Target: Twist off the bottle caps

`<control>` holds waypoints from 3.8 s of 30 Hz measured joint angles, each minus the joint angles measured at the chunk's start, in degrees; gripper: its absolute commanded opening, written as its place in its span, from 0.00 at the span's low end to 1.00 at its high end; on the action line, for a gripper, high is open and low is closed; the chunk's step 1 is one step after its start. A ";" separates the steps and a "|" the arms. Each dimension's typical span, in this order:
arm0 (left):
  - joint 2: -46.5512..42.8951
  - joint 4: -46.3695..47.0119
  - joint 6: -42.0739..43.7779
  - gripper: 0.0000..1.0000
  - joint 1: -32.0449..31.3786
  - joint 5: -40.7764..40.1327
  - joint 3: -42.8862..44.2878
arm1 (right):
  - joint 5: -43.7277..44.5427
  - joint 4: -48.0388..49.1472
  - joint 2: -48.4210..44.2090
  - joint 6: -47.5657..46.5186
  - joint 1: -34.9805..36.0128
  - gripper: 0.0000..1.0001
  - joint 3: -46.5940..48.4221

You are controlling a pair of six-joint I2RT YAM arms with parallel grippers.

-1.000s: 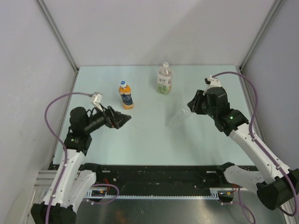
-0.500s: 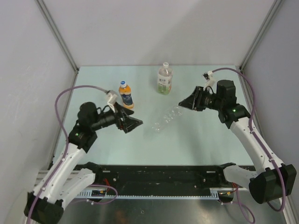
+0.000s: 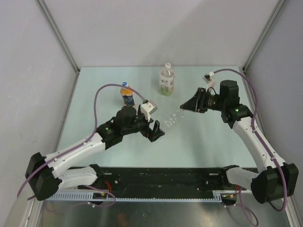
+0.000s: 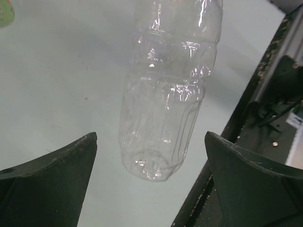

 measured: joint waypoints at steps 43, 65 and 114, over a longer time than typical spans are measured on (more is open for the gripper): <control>4.57 -0.50 3.39 0.25 -9.44 -17.99 1.92 | 6.49 6.05 -6.03 6.54 2.19 0.99 -1.44; 4.83 -8.52 -0.94 0.04 -12.76 -41.88 3.17 | 44.13 5.20 -2.64 11.69 25.24 0.99 3.82; 12.76 -16.87 -4.57 0.00 -17.09 -54.45 11.34 | 42.18 9.57 8.55 8.63 23.04 0.00 9.66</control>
